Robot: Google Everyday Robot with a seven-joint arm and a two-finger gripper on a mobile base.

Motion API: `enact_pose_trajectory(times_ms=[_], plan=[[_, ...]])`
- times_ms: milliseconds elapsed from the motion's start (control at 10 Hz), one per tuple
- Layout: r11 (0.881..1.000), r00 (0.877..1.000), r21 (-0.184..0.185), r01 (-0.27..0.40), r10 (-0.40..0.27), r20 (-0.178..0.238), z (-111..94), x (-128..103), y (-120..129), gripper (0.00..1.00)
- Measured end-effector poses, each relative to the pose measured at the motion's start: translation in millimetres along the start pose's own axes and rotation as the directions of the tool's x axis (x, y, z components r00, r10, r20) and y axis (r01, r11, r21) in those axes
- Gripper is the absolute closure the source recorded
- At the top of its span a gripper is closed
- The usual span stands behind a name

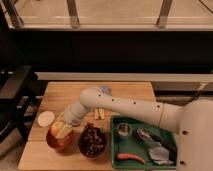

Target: Place apple in red bowl

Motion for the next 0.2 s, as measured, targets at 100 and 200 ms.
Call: enact_pose_trajectory(times_ms=[100,200], plan=[[1.000,1.000,0.000,0.000,0.000,0.000,-0.2,0.2,-0.2,0.20],[1.000,1.000,0.001,-0.001,0.001,0.000,-0.5,0.6,-0.3,0.20]])
